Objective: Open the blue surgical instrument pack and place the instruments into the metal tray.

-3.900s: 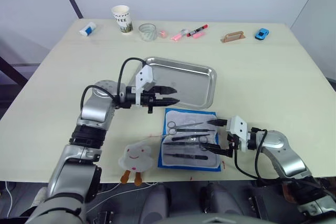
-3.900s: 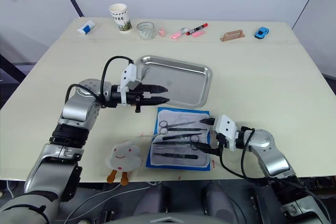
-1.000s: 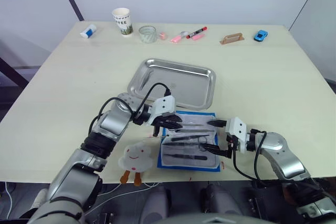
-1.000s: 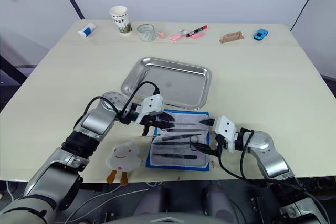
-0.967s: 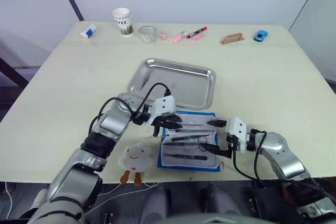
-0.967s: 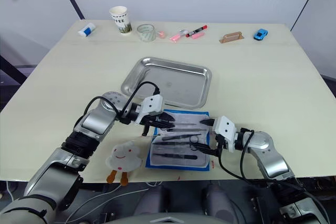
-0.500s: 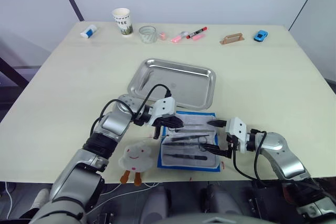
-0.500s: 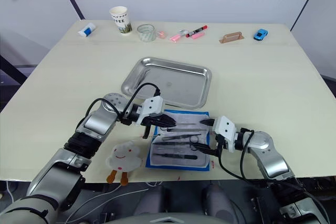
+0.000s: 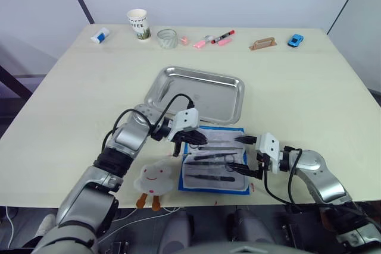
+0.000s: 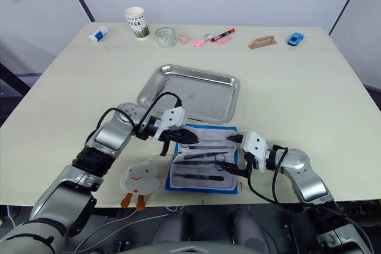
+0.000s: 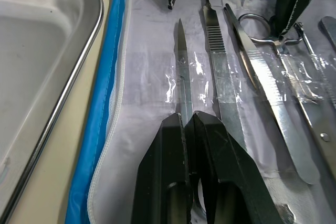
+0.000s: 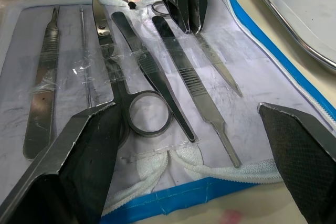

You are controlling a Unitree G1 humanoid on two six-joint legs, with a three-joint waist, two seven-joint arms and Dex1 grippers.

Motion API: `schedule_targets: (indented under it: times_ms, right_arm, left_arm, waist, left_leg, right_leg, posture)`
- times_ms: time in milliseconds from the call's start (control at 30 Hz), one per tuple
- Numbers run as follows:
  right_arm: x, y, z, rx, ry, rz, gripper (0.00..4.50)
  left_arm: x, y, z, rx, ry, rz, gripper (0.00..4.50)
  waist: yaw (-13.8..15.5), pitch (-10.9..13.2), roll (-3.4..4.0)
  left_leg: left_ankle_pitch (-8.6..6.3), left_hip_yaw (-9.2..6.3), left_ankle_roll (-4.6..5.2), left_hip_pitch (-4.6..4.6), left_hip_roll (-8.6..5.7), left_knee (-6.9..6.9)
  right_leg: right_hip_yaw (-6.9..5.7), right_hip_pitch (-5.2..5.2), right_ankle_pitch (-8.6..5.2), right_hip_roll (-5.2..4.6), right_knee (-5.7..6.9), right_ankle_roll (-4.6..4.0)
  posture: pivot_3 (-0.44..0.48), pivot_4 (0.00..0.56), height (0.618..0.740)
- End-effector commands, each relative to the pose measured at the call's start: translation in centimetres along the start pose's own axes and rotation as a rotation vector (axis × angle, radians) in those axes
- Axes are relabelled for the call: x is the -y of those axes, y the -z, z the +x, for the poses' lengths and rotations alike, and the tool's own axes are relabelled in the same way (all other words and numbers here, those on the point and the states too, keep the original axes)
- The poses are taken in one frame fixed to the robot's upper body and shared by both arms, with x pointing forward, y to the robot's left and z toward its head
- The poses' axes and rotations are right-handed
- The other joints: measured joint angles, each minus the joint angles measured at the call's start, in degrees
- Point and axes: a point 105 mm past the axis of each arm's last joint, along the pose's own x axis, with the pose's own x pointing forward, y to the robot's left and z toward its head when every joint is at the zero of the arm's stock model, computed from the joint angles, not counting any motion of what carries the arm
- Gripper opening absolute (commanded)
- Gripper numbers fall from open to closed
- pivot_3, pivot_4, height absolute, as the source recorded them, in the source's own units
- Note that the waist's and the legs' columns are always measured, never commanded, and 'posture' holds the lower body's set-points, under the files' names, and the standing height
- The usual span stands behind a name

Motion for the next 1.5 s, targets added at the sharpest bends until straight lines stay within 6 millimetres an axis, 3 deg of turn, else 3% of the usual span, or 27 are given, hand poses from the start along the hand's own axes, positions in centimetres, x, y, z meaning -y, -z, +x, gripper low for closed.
schedule_targets:
  times_ms: [33, 433, 1500]
  right_arm:
    - [-1.5, 4.8, 0.1, -0.189, -0.022, 0.088, 4.50]
    - [-1.5, 4.8, 0.3, -0.189, -0.022, 0.089, 4.50]
    - [-1.5, 4.8, 0.4, -0.194, -0.028, 0.089, 4.50]
  left_arm:
    - [-0.1, -1.3, -0.5, -0.031, 0.018, 0.052, 0.02]
    - [-0.6, -2.7, -0.7, -0.075, 0.022, 0.055, 0.02]
    - [-0.2, -1.4, -3.3, -0.149, 0.011, -0.001, 0.02]
  waist:
    - [0.00, 0.00, 0.00]
    - [-0.24, 0.03, 0.01]
    - [-0.97, 0.05, 0.03]
  left_leg:
    - [0.00, 0.01, 0.00, 0.00, 0.00, 0.00]
    - [0.00, -0.02, 0.00, -0.01, 0.00, -0.01]
    - [0.00, -0.03, 0.00, 0.05, 0.02, -0.17]
  right_leg:
    - [0.01, 0.00, 0.00, 0.00, 0.00, 0.00]
    - [0.00, 0.00, -0.02, 0.01, -0.01, -0.02]
    - [0.00, -0.02, -0.07, 0.03, -0.02, -0.09]
  posture:
    - [0.000, 0.150, 0.728]
    - [0.000, 0.150, 0.728]
    - [0.000, 0.150, 0.728]
